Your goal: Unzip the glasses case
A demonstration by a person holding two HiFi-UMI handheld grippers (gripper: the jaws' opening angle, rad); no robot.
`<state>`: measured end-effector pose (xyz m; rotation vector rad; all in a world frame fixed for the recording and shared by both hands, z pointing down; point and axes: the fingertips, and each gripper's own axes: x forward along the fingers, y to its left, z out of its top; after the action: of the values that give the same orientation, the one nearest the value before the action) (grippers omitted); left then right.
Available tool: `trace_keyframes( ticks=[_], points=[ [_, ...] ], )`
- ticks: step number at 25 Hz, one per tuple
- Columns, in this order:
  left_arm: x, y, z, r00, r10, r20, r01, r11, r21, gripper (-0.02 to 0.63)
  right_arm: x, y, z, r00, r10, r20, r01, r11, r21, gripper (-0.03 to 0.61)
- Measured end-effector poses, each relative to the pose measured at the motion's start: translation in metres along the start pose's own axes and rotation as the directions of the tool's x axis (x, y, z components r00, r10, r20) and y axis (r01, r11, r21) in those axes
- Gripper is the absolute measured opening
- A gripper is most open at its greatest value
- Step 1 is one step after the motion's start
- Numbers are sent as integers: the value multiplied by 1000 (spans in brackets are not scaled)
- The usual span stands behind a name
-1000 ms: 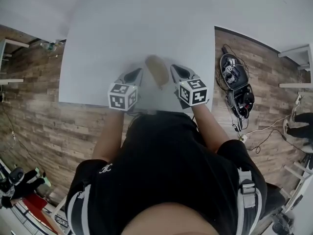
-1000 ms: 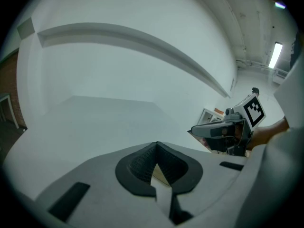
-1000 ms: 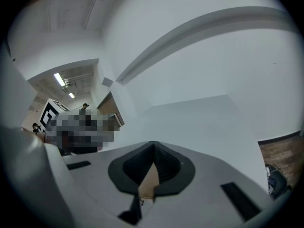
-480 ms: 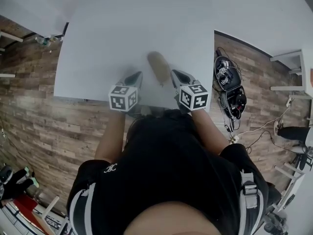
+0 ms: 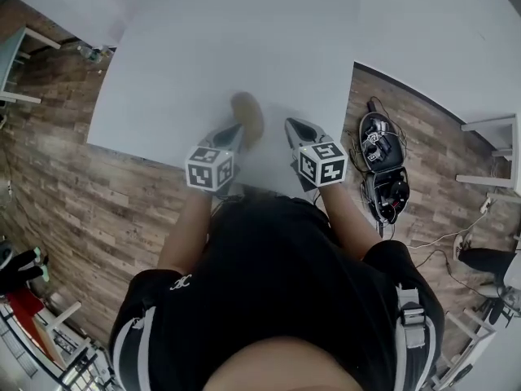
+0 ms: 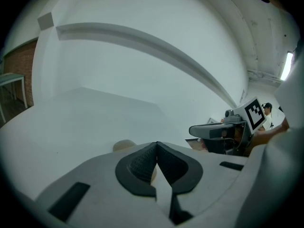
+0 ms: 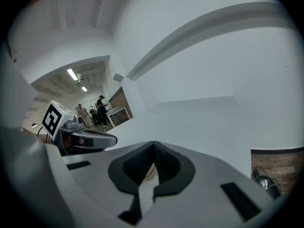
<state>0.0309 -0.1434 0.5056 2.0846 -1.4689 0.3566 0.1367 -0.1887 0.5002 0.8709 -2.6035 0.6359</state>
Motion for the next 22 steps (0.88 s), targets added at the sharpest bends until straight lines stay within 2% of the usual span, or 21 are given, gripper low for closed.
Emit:
trace_keyframes(
  ticks=[5,11,22],
  points=[
    [4,-13,-21,993,114,-8,-115,990,-85,2,-16,-31,-9,999,30,-10,-31,996,-80,12],
    [-3,-14,-38,968,251,1,-249,961,-119,2,-17,-32,-10,994,109,-31,-113,983,-147,12],
    [-20,-16,-54,947,321,2,-318,938,-136,2,-19,-19,-28,981,177,-85,-190,965,-180,12]
  ],
)
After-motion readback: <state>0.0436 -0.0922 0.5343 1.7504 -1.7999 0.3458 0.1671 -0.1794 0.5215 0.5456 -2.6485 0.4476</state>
